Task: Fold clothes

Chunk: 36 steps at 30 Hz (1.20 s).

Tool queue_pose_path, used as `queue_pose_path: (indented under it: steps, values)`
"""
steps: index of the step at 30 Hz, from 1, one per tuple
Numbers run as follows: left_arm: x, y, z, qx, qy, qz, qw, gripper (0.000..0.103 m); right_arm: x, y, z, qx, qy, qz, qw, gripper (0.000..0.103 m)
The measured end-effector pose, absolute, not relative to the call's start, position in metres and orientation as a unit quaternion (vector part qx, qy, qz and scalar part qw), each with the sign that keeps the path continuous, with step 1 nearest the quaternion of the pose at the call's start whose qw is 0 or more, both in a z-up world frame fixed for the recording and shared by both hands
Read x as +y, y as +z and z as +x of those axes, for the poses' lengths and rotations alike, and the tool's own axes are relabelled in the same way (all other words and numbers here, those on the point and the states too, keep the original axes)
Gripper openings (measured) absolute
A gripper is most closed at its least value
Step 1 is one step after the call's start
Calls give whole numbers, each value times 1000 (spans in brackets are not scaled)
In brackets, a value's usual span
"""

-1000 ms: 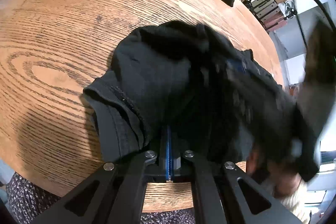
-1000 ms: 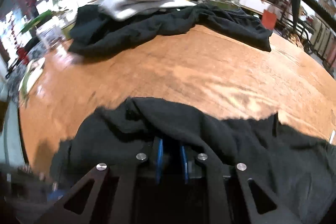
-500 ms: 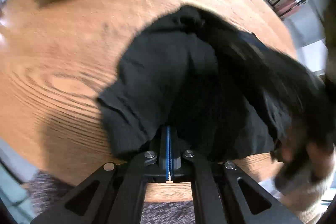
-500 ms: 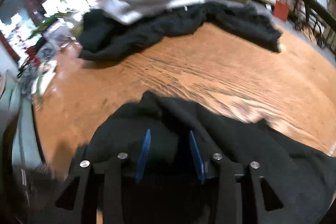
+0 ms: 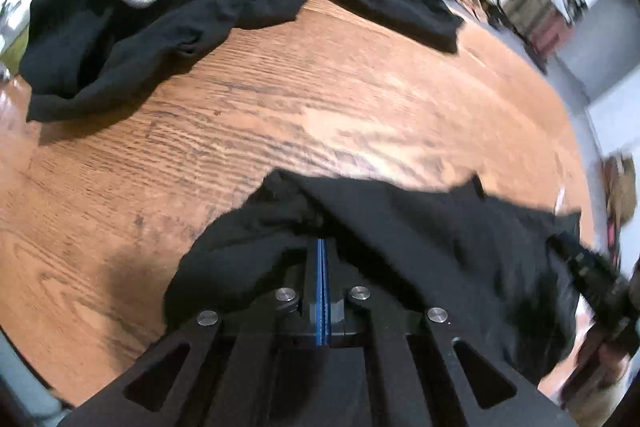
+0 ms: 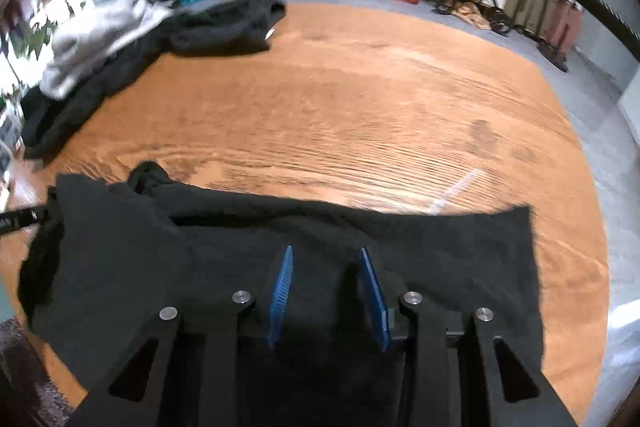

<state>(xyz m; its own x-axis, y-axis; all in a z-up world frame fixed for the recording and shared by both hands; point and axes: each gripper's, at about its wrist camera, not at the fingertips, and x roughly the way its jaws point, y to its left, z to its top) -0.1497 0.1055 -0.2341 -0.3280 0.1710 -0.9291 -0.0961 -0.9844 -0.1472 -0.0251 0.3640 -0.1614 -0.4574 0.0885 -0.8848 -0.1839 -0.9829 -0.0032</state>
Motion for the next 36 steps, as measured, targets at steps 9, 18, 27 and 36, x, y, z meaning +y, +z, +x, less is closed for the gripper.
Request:
queue_pose_path:
  steps: [9, 18, 27, 36]
  values:
    - [86, -246, -167, -16, 812, -582, 37, 3, 364, -177, -70, 48, 857, -499, 117, 40]
    - [75, -239, -170, -25, 805, -589, 67, 3, 391, -142, 6, 74, 863, -489, 100, 35]
    - [100, -241, -106, 119, 731, -657, 142, 3, 436, -172, 129, 112, 795, -576, 156, 30]
    - [68, -232, -117, 70, 723, -672, 143, 3, 440, -149, 141, 147, 807, -556, 133, 29]
